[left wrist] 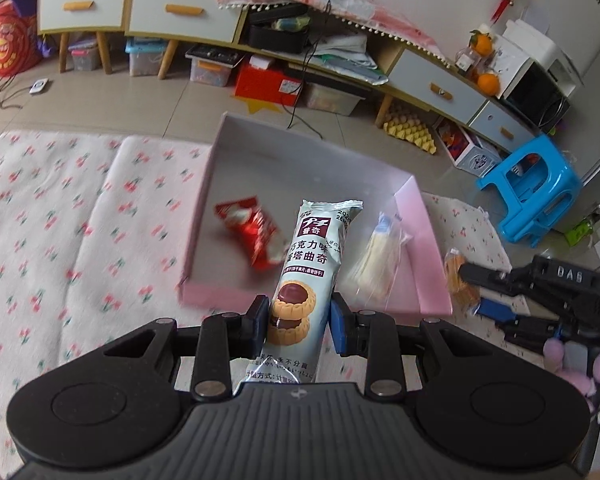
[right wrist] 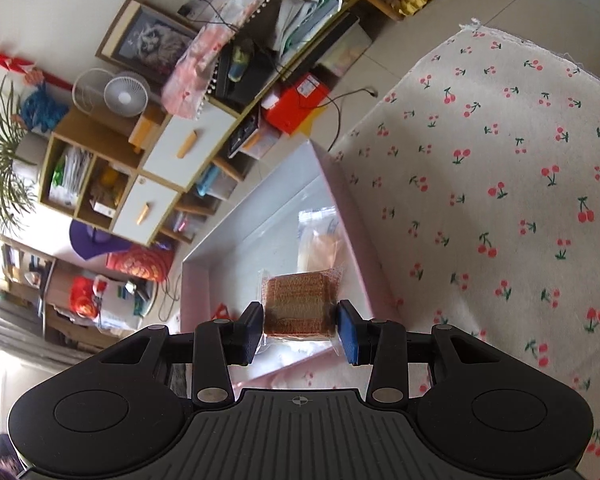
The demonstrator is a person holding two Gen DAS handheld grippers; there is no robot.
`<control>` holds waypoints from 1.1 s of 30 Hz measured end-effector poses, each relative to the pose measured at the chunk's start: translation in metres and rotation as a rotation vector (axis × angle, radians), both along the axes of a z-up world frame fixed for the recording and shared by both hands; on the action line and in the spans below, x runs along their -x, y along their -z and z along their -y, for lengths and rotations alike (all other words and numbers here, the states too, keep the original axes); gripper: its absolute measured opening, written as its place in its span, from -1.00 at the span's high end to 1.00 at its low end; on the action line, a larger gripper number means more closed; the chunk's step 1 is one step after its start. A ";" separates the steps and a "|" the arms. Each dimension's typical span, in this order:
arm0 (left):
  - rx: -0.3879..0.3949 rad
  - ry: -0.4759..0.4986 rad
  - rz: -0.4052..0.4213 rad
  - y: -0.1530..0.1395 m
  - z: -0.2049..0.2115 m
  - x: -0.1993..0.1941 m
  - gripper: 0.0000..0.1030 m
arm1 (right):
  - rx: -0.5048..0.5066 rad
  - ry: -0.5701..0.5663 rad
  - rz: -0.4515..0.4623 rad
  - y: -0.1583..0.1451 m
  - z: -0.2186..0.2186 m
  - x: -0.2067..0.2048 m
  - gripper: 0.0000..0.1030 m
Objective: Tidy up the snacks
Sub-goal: 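Grasp the cookie stick packet with the left gripper while the right carries the wafer, then release the cookie packet into the pink box while the right releases the wafer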
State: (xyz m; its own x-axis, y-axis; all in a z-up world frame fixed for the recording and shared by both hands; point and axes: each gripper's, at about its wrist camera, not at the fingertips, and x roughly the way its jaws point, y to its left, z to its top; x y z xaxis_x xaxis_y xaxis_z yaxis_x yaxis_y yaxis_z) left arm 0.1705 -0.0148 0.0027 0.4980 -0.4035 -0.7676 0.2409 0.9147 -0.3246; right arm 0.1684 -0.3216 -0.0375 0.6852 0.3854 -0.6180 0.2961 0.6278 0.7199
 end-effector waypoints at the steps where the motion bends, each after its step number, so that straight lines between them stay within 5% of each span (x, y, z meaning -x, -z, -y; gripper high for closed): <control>1: -0.005 0.002 0.005 0.000 0.004 -0.004 0.44 | -0.004 0.003 -0.001 0.002 0.001 -0.001 0.25; 25: -0.066 -0.028 0.055 0.026 0.061 -0.059 0.43 | 0.124 -0.090 0.003 0.008 -0.019 -0.013 0.22; 30: -0.096 -0.037 0.076 0.026 0.064 -0.056 0.31 | 0.121 -0.091 -0.001 0.008 -0.021 -0.013 0.09; 33: -0.087 -0.021 0.077 0.024 0.063 -0.055 -0.06 | 0.093 -0.084 0.008 0.006 -0.018 -0.012 -0.15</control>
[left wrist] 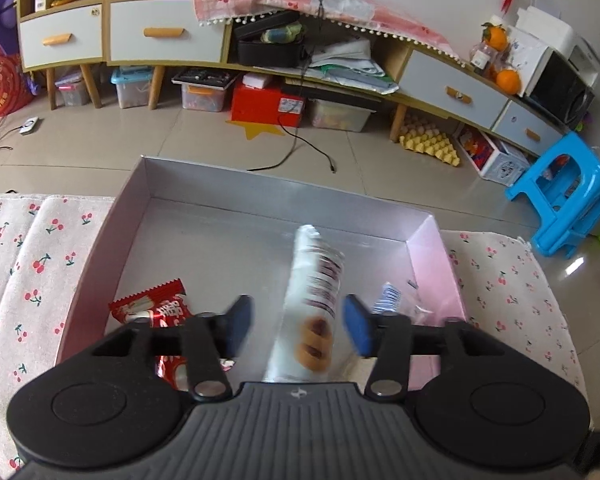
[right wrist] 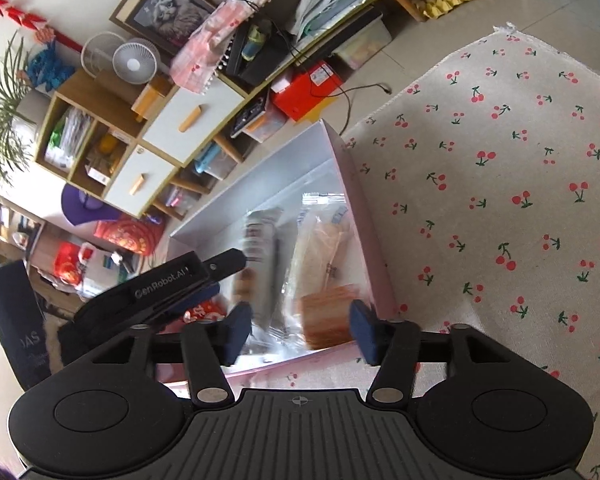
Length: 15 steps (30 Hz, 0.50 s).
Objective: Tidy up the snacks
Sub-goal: 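Release the cookie packet into the pink box while the right releases the wafer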
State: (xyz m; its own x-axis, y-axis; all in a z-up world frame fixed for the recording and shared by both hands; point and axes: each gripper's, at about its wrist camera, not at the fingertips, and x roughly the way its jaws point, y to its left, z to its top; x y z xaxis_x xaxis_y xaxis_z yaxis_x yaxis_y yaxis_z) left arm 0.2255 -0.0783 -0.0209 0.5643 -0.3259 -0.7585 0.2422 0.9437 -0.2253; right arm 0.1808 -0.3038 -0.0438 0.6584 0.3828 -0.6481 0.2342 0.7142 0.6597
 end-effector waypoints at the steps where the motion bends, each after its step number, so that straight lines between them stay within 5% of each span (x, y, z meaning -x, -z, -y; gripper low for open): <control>1: -0.003 0.003 0.004 -0.002 -0.001 0.002 -0.07 | 0.000 0.002 0.000 -0.001 0.000 0.000 -0.21; 15: -0.019 0.007 0.016 -0.022 -0.014 0.023 -0.28 | 0.009 -0.021 0.002 -0.021 -0.006 0.009 -0.36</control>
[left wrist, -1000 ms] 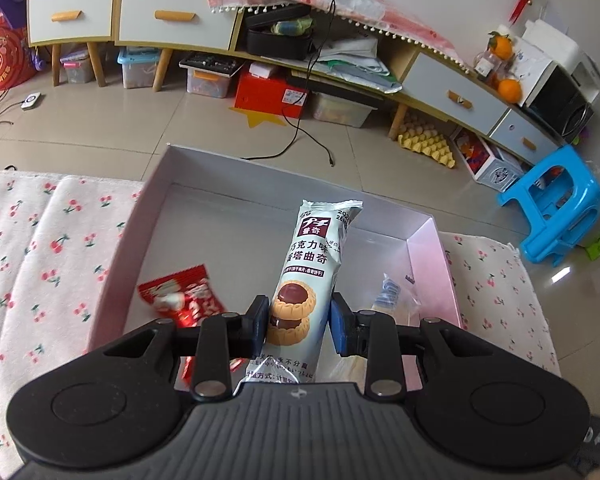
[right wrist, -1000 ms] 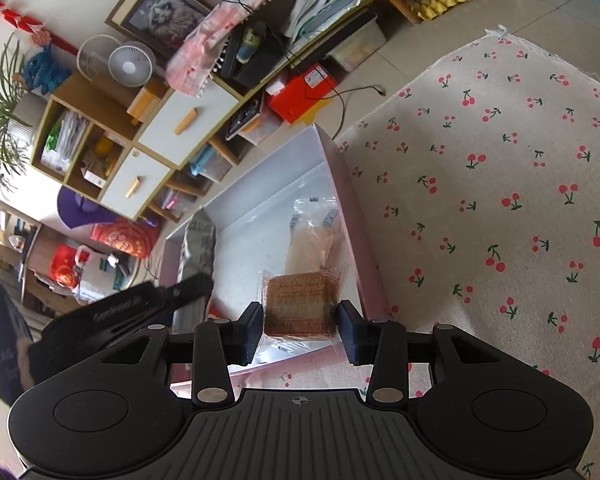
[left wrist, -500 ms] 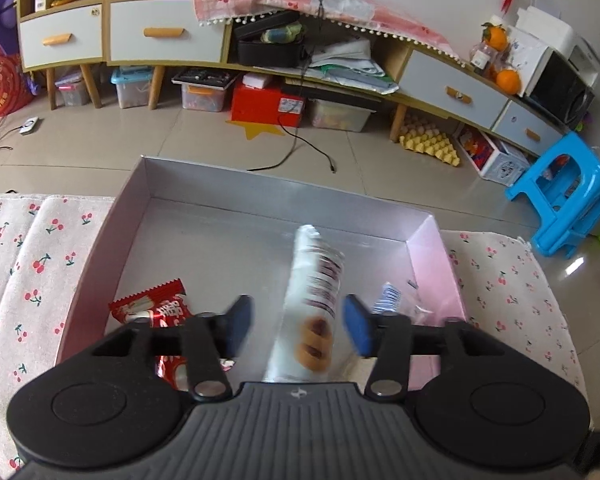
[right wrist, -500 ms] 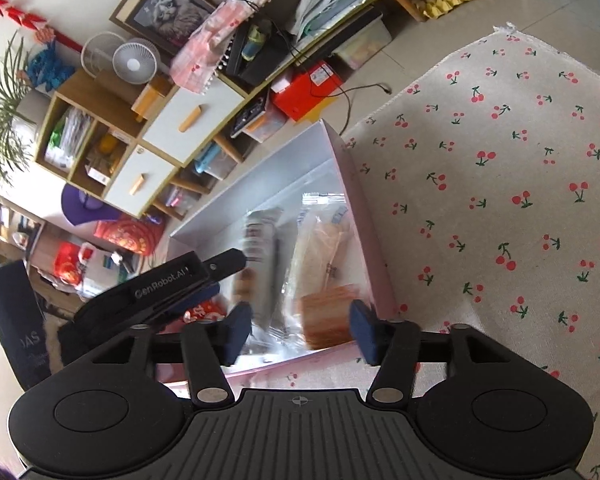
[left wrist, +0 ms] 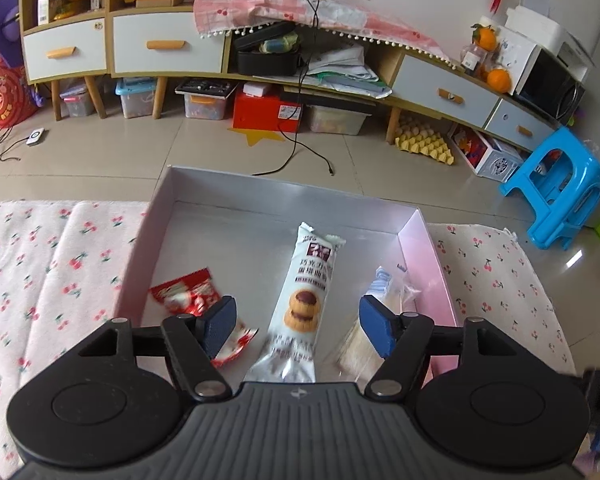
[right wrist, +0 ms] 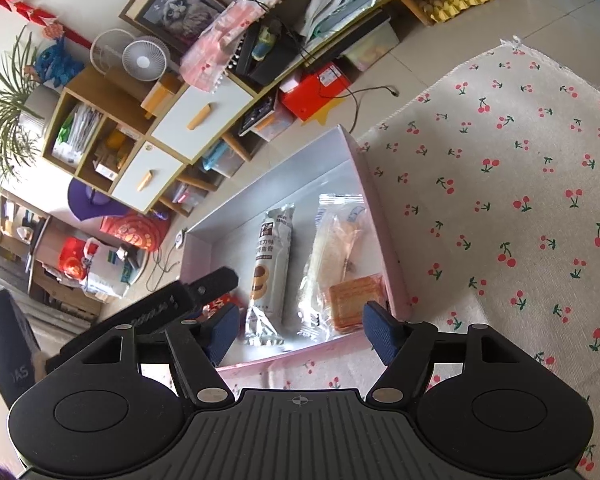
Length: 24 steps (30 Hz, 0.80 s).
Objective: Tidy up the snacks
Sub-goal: 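Release the cookie packet into the pink box while the right releases the wafer, then grasp the blue-print bread packet with the left gripper while the right approaches the orange packet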
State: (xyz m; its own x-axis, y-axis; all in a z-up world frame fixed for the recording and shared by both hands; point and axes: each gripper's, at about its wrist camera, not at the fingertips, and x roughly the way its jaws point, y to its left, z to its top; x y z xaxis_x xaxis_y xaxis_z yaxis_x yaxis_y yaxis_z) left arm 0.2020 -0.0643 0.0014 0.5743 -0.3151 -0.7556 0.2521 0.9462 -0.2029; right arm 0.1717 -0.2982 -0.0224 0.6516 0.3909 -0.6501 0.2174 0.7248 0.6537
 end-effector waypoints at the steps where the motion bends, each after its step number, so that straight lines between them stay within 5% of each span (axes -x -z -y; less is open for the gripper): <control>1: 0.005 -0.002 -0.001 -0.002 -0.003 0.003 -0.31 | -0.001 0.001 -0.001 -0.002 0.000 0.001 -0.36; 24: -0.084 0.001 0.033 -0.008 -0.063 0.077 -0.81 | 0.170 -0.167 -0.044 -0.027 -0.042 0.043 -0.62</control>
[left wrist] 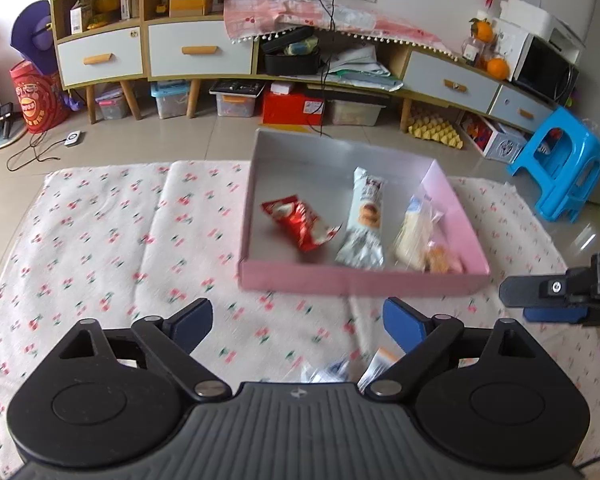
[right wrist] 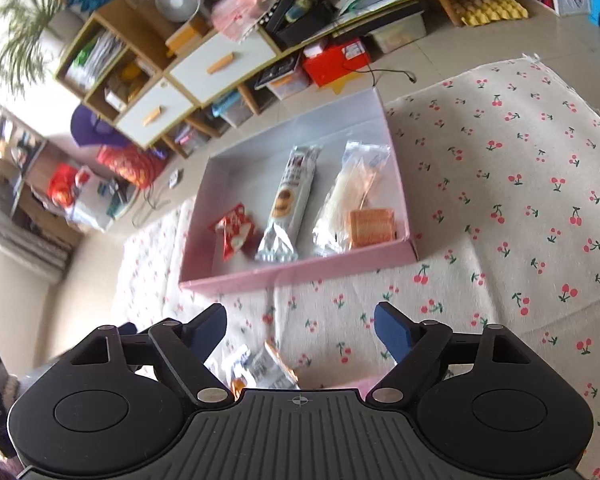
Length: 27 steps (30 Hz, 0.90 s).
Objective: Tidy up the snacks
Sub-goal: 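Grasp the blue-print bread packet with the left gripper while the right approaches the orange packet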
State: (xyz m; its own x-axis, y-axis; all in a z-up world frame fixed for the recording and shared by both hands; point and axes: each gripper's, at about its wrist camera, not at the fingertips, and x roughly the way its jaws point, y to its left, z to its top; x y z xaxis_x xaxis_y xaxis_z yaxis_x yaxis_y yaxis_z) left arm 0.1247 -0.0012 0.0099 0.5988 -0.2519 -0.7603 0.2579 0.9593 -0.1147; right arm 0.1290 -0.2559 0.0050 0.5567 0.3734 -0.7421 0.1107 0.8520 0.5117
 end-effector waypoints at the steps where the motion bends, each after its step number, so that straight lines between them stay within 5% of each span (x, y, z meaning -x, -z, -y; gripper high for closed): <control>1: -0.008 0.001 -0.001 0.001 -0.002 0.002 -0.82 | 0.015 -0.011 -0.001 0.000 -0.004 0.001 -0.64; 15: -0.115 0.117 -0.029 0.026 -0.021 0.024 -0.88 | 0.199 -0.137 -0.034 0.013 -0.047 0.013 -0.66; 27: -0.057 0.180 -0.190 0.048 -0.033 0.025 -0.08 | 0.237 -0.190 -0.066 0.026 -0.070 0.010 -0.66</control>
